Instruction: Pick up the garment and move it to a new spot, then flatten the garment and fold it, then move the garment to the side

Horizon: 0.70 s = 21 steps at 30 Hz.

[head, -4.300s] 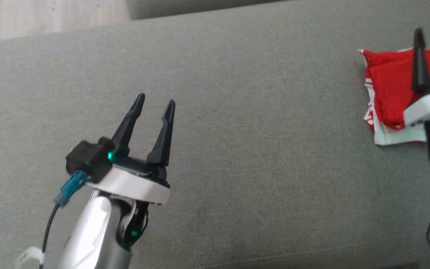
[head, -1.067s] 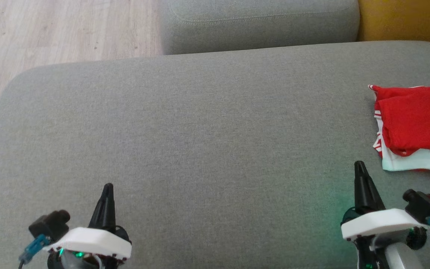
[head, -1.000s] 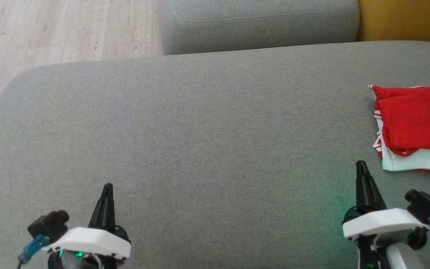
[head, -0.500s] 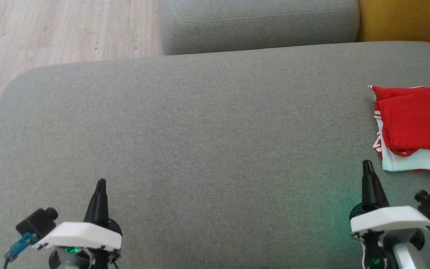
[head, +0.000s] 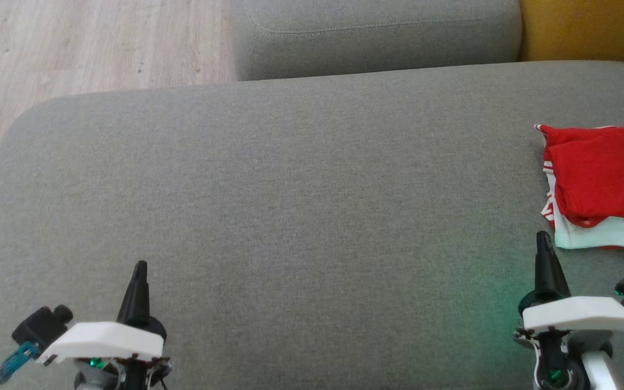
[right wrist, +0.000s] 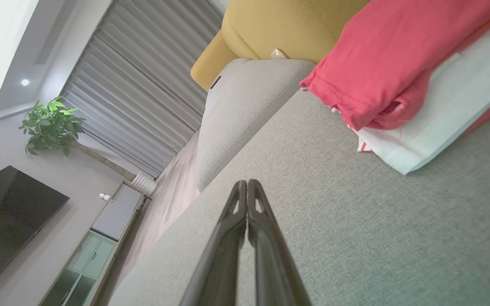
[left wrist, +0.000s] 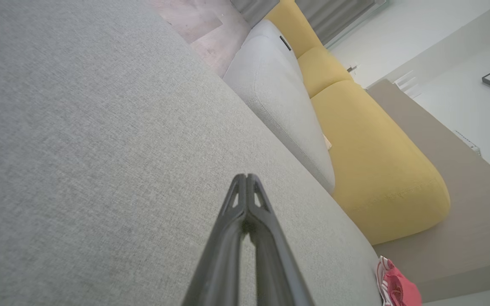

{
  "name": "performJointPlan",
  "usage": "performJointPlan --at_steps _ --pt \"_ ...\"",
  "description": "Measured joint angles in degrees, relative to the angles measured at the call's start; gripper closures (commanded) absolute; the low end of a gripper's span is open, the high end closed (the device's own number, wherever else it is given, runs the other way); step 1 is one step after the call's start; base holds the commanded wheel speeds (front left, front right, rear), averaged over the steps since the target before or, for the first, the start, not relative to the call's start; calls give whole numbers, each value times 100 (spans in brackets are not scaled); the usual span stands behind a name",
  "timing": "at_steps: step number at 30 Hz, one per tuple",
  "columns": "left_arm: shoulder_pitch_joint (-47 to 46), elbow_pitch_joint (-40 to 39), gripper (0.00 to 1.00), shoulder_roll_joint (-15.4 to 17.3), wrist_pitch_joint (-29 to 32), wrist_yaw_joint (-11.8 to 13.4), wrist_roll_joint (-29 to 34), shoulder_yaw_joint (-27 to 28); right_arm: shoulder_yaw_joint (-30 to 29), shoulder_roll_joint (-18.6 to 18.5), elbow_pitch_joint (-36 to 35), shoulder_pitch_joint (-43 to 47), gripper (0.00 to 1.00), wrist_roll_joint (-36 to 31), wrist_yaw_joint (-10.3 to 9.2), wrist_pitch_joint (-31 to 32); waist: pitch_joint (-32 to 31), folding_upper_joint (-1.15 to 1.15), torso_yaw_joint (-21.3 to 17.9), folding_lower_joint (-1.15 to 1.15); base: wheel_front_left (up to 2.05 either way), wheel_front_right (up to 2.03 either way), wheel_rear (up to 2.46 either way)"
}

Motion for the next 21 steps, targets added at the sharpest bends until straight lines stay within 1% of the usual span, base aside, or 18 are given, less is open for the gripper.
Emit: performJointPlan --at_steps 21 --pt "-116 -1 100 0 353 -101 -1251 244 -196 0 -81 -2 100 1360 0 354 -16 0 5 0 0 0 0"
